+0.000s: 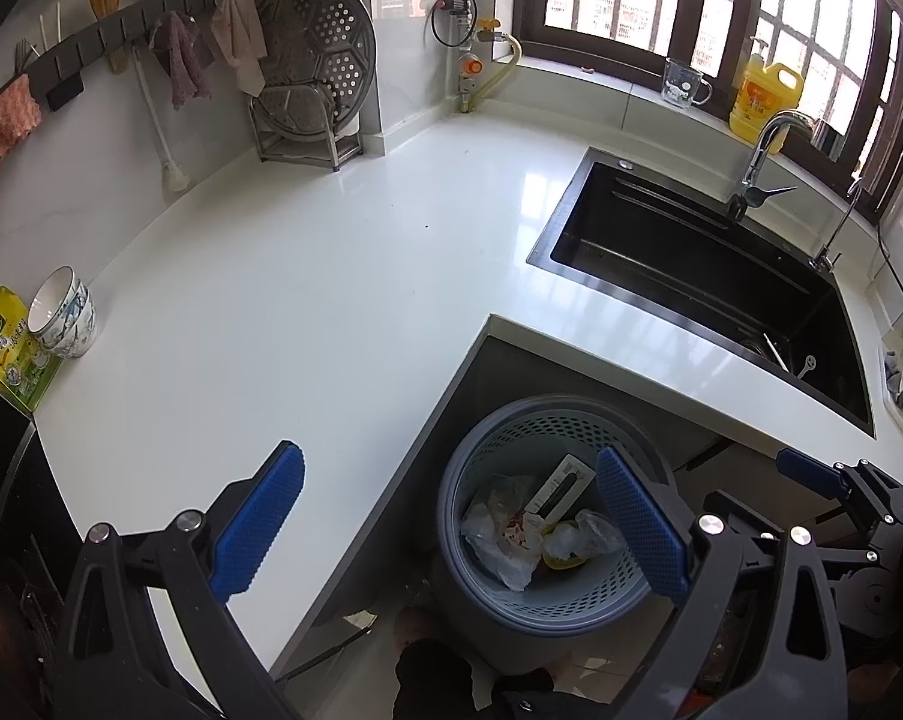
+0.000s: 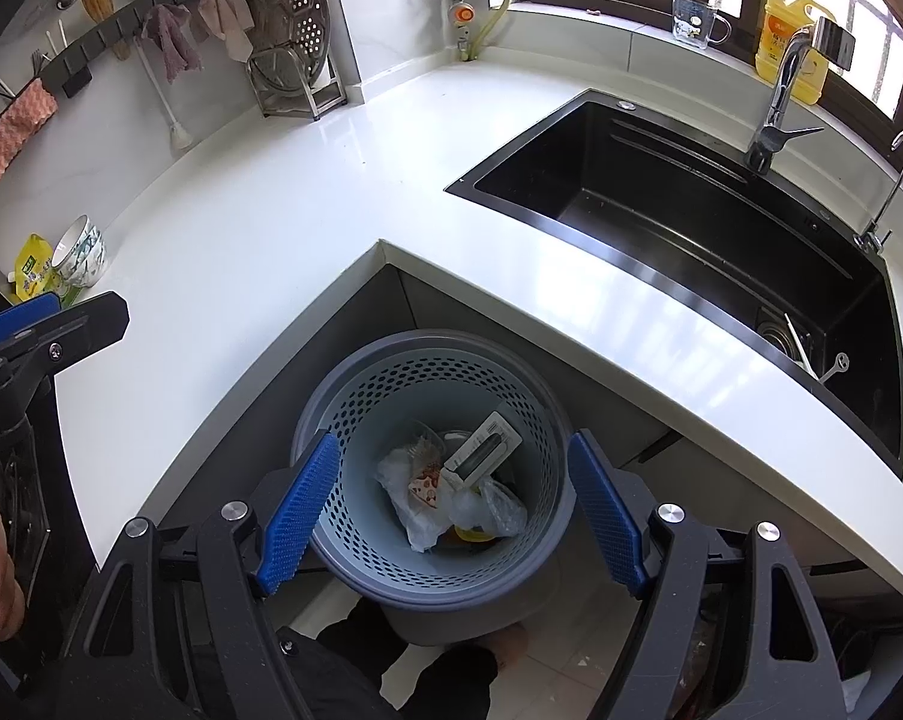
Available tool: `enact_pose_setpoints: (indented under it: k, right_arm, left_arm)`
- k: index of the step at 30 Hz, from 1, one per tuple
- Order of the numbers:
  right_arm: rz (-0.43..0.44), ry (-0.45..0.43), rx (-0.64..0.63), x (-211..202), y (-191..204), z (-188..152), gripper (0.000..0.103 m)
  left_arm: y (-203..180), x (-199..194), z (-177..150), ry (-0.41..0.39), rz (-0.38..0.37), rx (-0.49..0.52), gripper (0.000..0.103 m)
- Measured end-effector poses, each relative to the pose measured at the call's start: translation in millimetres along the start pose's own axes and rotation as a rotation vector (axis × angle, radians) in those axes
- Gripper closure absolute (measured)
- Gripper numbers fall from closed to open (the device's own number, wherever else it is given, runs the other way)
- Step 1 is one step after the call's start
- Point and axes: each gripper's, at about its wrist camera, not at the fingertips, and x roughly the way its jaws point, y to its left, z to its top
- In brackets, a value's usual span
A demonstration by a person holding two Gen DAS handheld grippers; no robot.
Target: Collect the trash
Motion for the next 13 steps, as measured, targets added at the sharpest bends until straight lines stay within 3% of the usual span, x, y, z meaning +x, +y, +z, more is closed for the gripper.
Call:
enact_pose_setpoints:
  k: [13]
  right_arm:
    - [0.001, 0.002, -0.006, 1.3, 1.3, -0.5, 0.028]
  left_arm:
    - [-0.3, 3.4, -0.4, 0.021, 0.000, -0.009, 0.007]
